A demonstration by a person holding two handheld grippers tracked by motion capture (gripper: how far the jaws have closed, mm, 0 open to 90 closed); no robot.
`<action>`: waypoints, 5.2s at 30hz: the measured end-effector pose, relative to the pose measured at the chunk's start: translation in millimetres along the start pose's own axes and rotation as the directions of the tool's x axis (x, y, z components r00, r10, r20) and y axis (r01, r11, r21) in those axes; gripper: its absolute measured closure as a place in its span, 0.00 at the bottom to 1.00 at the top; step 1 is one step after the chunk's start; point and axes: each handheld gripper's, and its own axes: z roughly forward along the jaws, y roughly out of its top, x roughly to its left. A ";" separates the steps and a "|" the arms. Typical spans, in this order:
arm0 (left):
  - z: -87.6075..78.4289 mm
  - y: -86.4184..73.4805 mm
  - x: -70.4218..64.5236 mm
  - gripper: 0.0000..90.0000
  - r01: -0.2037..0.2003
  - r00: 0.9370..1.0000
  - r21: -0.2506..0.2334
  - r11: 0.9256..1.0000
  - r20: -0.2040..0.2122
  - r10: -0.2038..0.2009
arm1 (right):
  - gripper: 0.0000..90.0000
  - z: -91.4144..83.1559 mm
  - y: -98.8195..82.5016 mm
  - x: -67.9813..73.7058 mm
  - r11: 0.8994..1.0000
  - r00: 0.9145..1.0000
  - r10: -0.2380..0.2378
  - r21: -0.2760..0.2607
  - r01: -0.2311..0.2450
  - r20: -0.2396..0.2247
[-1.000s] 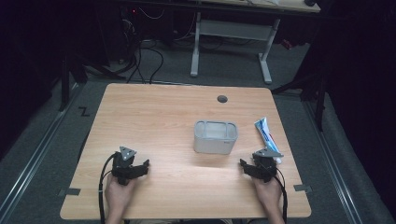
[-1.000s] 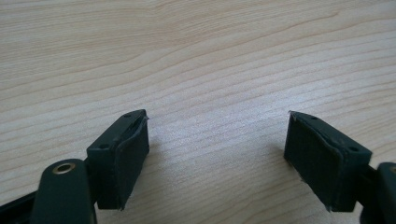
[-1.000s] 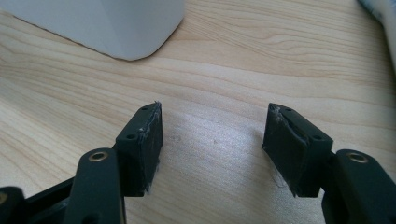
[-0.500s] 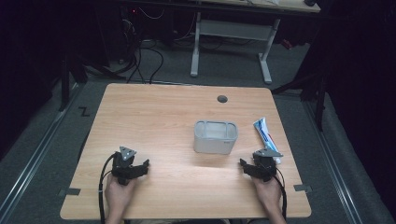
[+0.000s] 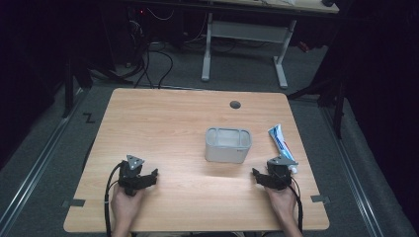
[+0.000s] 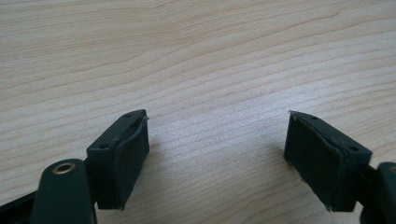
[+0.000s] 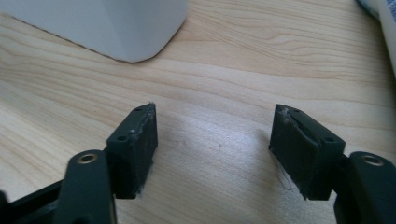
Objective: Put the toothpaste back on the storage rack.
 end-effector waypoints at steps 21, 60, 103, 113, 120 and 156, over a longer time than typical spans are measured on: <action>-0.1 -0.1 0.1 0.25 0.001 1.000 -0.001 1.000 0.000 -0.001 | 0.52 -29.8 0.4 1.4 0.993 0.998 0.031 -0.113 -0.037 -0.056; -0.2 -0.1 0.3 0.25 0.001 1.000 0.000 1.000 0.001 -0.001 | 0.59 -52.2 10.8 -30.2 0.983 0.999 0.050 -0.176 -0.049 0.004; -0.1 -0.2 0.3 0.25 0.001 1.000 -0.002 1.000 0.002 -0.001 | 0.55 -36.4 83.1 -69.9 0.997 0.995 0.031 -0.073 -0.024 0.098; -0.2 -0.1 0.3 0.25 -0.001 1.000 0.000 1.000 0.002 0.001 | 0.53 -8.7 92.4 -83.7 0.999 0.992 0.043 0.020 -0.046 0.122; -0.2 -0.1 0.3 0.25 -0.001 1.000 0.000 1.000 0.003 0.001 | 0.52 8.0 101.5 -84.0 0.996 0.992 0.043 0.074 -0.052 0.121; -0.3 -0.4 0.2 0.25 -0.001 1.000 -0.001 1.000 0.003 0.001 | 0.55 61.9 96.1 -108.7 0.943 0.970 0.128 0.276 -0.184 0.209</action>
